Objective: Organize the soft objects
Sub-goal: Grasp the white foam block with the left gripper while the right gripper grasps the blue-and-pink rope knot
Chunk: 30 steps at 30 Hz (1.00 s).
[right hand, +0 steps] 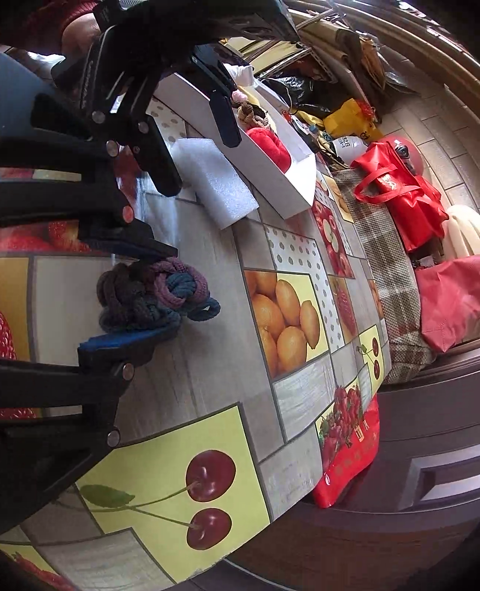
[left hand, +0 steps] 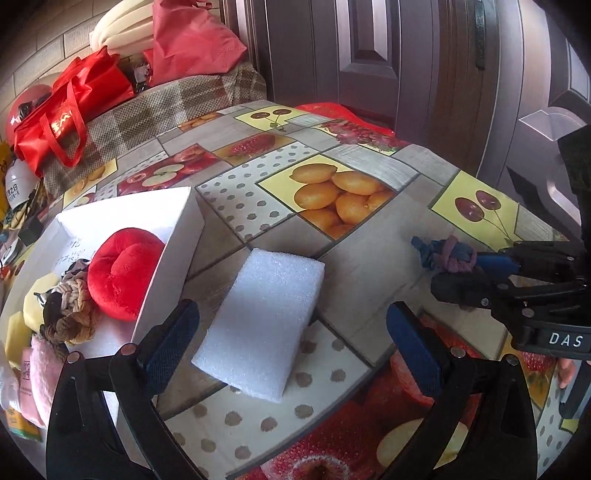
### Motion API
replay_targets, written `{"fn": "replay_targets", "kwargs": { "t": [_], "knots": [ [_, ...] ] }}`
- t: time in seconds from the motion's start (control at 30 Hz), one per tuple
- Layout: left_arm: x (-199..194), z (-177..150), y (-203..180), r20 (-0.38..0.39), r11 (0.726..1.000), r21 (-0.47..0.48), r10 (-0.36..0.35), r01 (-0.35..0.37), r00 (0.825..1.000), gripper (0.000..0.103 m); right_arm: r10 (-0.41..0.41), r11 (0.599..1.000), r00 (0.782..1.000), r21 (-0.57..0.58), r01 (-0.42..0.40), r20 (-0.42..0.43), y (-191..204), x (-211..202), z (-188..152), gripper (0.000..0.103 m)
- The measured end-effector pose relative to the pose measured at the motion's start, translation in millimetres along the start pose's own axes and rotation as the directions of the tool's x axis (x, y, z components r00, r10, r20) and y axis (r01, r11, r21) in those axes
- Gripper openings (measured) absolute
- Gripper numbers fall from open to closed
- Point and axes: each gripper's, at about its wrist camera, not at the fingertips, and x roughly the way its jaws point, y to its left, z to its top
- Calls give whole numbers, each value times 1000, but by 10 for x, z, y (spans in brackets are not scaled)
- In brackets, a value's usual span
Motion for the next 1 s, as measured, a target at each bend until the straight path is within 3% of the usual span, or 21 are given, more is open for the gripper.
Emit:
{"fn": "replay_targets", "kwargs": {
  "t": [0.13,0.27,0.37,0.5,0.6,0.67,0.7,0.73,0.9,1.0],
  "knots": [
    [133,73,41,-28,1000,-18,9,-10,1000,102,16,1000,1000,16,-16,3,-40,4,14,35],
    [263,51,-69,-104,999,38,-9,13,995,102,31,999,999,30,-31,6,-66,9,20,35],
    [207,-31,-188,-119,993,66,-93,102,988,102,43,998,999,46,-43,12,-97,6,19,35],
    [163,-49,-233,-103,996,78,-45,53,994,102,55,996,998,68,-56,15,-138,7,19,36],
    [233,-28,-135,-127,997,25,-66,70,990,101,46,997,999,56,-47,12,-115,13,22,36],
    [216,-37,-114,-118,996,18,-84,86,989,90,41,998,999,46,-41,17,-96,2,19,35],
    [187,-42,-125,-107,995,28,-91,95,990,74,41,998,999,40,-42,22,-84,-7,19,35],
    [158,-45,-146,-95,994,39,-96,100,991,50,39,999,999,33,-40,31,-76,-22,18,34],
    [42,-66,-249,-48,993,91,-65,69,997,48,-11,1000,993,-6,12,120,1,-170,4,33],
    [-133,-85,-297,42,991,125,-53,47,998,48,-32,999,983,-12,35,179,25,-272,-13,33]
  ]
}}
